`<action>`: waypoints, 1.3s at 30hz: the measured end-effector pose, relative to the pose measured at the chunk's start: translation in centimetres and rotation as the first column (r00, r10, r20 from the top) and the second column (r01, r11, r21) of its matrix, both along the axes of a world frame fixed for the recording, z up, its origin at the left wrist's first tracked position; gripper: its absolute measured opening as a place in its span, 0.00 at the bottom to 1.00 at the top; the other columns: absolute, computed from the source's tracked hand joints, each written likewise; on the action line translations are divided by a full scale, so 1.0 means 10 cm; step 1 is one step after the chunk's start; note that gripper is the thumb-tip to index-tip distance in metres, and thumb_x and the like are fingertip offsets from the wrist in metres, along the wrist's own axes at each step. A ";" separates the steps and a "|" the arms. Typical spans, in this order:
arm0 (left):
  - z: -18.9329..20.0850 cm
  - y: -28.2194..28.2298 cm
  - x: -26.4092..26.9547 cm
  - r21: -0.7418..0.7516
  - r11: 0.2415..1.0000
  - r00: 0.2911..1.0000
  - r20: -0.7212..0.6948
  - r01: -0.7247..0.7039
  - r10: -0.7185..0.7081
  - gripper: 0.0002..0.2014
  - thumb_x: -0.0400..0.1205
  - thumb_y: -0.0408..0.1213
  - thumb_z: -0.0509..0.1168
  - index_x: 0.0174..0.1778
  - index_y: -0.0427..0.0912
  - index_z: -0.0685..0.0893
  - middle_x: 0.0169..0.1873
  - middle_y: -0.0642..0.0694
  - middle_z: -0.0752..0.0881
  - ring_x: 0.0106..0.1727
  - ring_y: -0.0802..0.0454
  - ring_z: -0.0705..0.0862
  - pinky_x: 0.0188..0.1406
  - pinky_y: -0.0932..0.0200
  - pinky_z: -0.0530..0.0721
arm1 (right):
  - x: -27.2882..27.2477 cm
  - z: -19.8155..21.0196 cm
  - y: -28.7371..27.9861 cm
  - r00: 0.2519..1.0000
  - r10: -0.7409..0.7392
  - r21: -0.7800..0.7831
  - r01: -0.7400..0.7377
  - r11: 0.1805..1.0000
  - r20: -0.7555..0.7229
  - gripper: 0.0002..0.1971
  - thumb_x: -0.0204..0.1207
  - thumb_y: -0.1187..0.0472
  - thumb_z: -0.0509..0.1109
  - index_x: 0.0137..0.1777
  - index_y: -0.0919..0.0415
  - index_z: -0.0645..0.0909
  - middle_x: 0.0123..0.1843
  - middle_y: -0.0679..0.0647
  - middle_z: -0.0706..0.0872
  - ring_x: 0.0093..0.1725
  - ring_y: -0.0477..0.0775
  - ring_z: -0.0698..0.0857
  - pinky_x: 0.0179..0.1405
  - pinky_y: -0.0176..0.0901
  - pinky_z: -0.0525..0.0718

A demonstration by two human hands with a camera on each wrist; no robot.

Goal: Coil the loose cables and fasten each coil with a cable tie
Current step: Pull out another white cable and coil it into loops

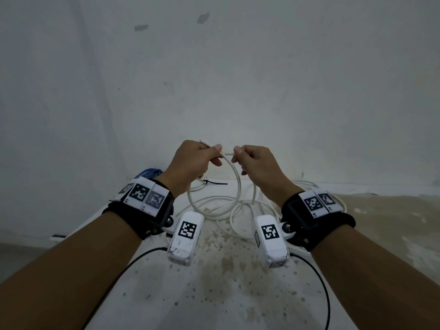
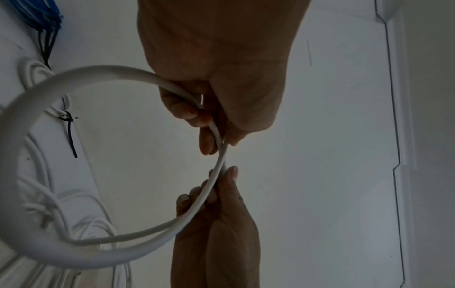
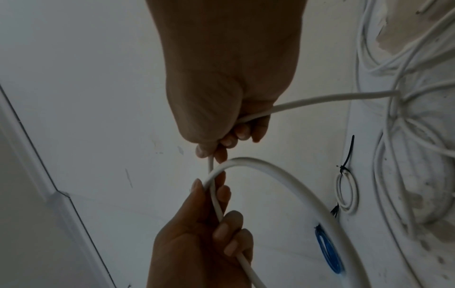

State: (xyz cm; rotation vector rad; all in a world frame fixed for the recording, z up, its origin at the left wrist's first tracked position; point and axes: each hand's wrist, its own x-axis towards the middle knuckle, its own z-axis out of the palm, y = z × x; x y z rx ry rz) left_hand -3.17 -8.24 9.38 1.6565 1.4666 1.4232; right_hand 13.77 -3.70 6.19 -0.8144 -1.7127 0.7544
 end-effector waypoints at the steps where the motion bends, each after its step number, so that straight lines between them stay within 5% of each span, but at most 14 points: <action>1: 0.00 0.00 0.00 -0.009 1.000 1.000 0.002 0.004 -0.003 0.13 0.84 0.46 0.68 0.42 0.42 0.92 0.36 0.48 0.92 0.25 0.55 0.75 0.24 0.61 0.73 | 0.02 0.01 0.00 1.000 0.001 -0.001 -0.001 1.000 -0.006 0.18 0.86 0.52 0.65 0.36 0.57 0.86 0.30 0.55 0.75 0.31 0.48 0.75 0.37 0.44 0.81; 5: -0.03 0.00 0.01 -0.019 1.000 1.000 -0.001 0.009 -0.009 0.13 0.84 0.45 0.67 0.43 0.41 0.91 0.36 0.49 0.92 0.26 0.56 0.77 0.24 0.63 0.74 | 0.04 -0.01 -0.01 1.000 -0.009 -0.004 0.009 1.000 -0.025 0.18 0.86 0.53 0.64 0.37 0.57 0.86 0.28 0.48 0.76 0.30 0.45 0.75 0.36 0.43 0.80; 10: -0.07 0.00 0.03 0.103 0.994 0.993 -0.105 -0.040 0.051 0.14 0.84 0.47 0.68 0.34 0.48 0.90 0.27 0.54 0.88 0.23 0.64 0.76 0.31 0.63 0.73 | 0.06 0.05 -0.06 0.993 0.113 -0.122 -0.108 0.987 0.028 0.17 0.86 0.55 0.64 0.40 0.63 0.86 0.30 0.53 0.81 0.29 0.46 0.77 0.34 0.41 0.78; 13: -0.06 -0.04 0.08 0.153 0.987 0.970 -0.229 -0.049 0.084 0.16 0.83 0.48 0.69 0.28 0.52 0.86 0.18 0.59 0.83 0.22 0.66 0.78 0.30 0.71 0.72 | 0.03 0.13 -0.07 0.968 0.126 -0.074 -0.112 0.991 0.219 0.20 0.82 0.47 0.70 0.40 0.66 0.84 0.31 0.52 0.85 0.26 0.44 0.79 0.29 0.37 0.79; 17: -0.08 -0.04 0.08 0.144 0.989 0.974 -0.218 -0.022 0.053 0.16 0.83 0.47 0.69 0.29 0.51 0.87 0.20 0.59 0.84 0.23 0.66 0.78 0.33 0.64 0.74 | 0.10 0.22 -0.06 0.916 0.206 -0.119 -0.175 0.977 0.345 0.18 0.84 0.52 0.69 0.36 0.63 0.81 0.35 0.57 0.88 0.31 0.46 0.85 0.34 0.39 0.85; 22: -0.10 -0.04 0.15 0.160 0.987 0.987 -0.158 0.003 0.023 0.17 0.84 0.46 0.68 0.29 0.47 0.87 0.20 0.58 0.83 0.22 0.67 0.76 0.34 0.64 0.73 | 0.17 0.25 -0.04 0.901 0.372 -0.299 -0.300 0.906 0.223 0.17 0.85 0.52 0.66 0.43 0.65 0.81 0.37 0.62 0.90 0.36 0.55 0.89 0.45 0.48 0.90; 28: -0.10 -0.02 0.18 0.148 0.988 0.987 -0.158 0.047 -0.024 0.15 0.84 0.45 0.68 0.31 0.50 0.89 0.21 0.58 0.85 0.23 0.65 0.77 0.33 0.61 0.75 | 0.20 0.24 -0.05 0.908 0.418 -0.449 -0.368 0.814 0.014 0.15 0.86 0.54 0.65 0.45 0.66 0.82 0.32 0.57 0.86 0.31 0.51 0.86 0.47 0.51 0.90; 32: -0.07 0.03 0.12 0.117 0.988 0.988 -0.107 -0.103 0.116 0.21 0.87 0.55 0.57 0.49 0.41 0.87 0.44 0.48 0.88 0.47 0.50 0.84 0.52 0.50 0.81 | 0.20 0.26 -0.02 0.960 0.246 -0.384 -0.279 0.880 -0.135 0.15 0.88 0.56 0.63 0.43 0.66 0.81 0.34 0.59 0.87 0.29 0.52 0.87 0.46 0.51 0.90; 35: -0.15 0.02 0.04 -0.053 0.921 0.919 0.069 -0.386 0.389 0.25 0.89 0.54 0.49 0.38 0.40 0.78 0.38 0.42 0.83 0.42 0.42 0.80 0.48 0.48 0.81 | 0.26 0.32 0.04 0.928 0.081 -0.319 -0.206 0.925 -0.365 0.16 0.88 0.57 0.62 0.42 0.66 0.79 0.35 0.62 0.89 0.28 0.55 0.88 0.41 0.49 0.92; 37: -0.30 -0.11 0.12 -0.380 0.898 0.947 0.135 -0.221 0.290 0.25 0.90 0.51 0.52 0.32 0.40 0.76 0.30 0.43 0.81 0.29 0.46 0.76 0.30 0.58 0.77 | 0.25 0.36 0.07 0.879 0.032 -0.281 -0.187 0.941 -0.476 0.15 0.88 0.56 0.62 0.41 0.65 0.78 0.36 0.62 0.90 0.28 0.54 0.88 0.41 0.49 0.92; 39: -0.46 -0.29 0.32 -0.653 0.744 0.978 0.210 0.143 -0.003 0.27 0.89 0.56 0.52 0.37 0.37 0.81 0.29 0.42 0.85 0.24 0.51 0.77 0.26 0.63 0.76 | 0.18 0.38 0.03 0.824 0.004 -0.260 -0.183 0.948 -0.566 0.15 0.88 0.57 0.62 0.42 0.65 0.78 0.36 0.61 0.90 0.29 0.54 0.88 0.42 0.48 0.91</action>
